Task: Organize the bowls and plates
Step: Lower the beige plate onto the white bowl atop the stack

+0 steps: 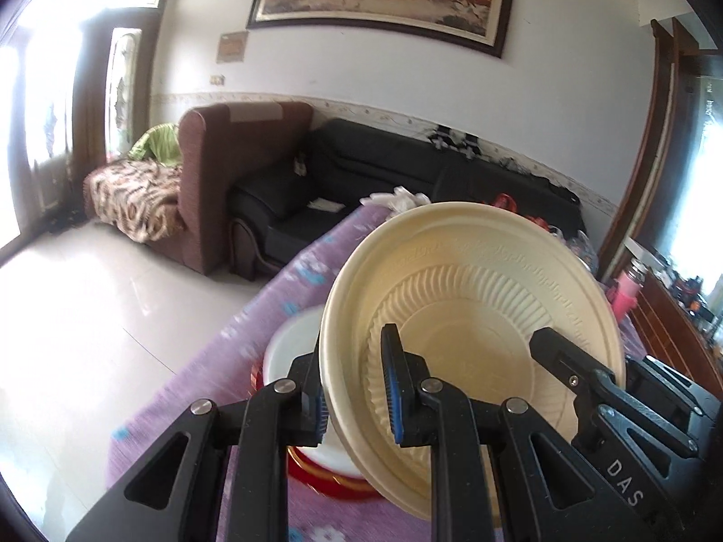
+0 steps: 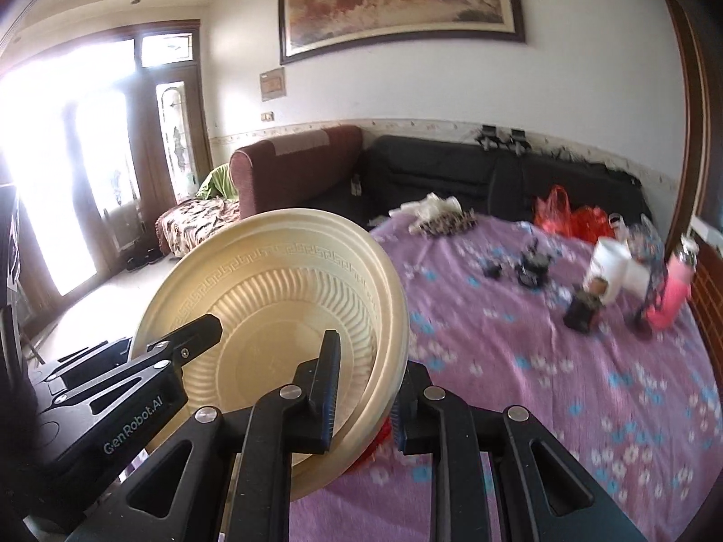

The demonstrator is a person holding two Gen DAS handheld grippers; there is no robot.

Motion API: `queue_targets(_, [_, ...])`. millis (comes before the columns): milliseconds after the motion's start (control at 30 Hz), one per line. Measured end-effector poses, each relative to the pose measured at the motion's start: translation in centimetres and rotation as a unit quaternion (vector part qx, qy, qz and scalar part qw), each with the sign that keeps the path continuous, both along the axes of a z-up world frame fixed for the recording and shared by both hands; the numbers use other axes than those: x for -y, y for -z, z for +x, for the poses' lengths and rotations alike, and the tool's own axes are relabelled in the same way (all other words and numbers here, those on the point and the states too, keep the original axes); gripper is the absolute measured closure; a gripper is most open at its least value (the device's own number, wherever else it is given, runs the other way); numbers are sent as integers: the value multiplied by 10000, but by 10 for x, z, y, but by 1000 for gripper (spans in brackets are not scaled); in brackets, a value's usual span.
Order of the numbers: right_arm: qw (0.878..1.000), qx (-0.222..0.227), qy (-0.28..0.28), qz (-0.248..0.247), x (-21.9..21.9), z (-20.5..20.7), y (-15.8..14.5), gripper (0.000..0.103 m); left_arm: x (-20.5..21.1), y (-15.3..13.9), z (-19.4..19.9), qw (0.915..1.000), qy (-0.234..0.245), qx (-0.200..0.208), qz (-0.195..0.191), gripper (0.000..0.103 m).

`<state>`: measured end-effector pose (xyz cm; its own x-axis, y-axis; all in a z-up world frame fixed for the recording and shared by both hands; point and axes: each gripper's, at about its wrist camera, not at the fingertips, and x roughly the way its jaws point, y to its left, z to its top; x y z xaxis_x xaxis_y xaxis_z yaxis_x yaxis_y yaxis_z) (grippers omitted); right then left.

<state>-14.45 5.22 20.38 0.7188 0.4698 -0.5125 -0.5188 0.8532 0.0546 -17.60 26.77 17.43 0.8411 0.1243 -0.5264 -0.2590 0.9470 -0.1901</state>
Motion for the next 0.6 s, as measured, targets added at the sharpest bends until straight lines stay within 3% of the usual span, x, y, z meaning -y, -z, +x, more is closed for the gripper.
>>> queue_targets(167, [9997, -213, -96, -36, -22, 24, 6, 81, -15, 2, 18, 9998, -158, -123, 67, 85])
queue_targets(600, [9923, -1214, -250, -64, -45, 72, 60, 80, -37, 43, 53, 9964, -337, -747, 197, 85])
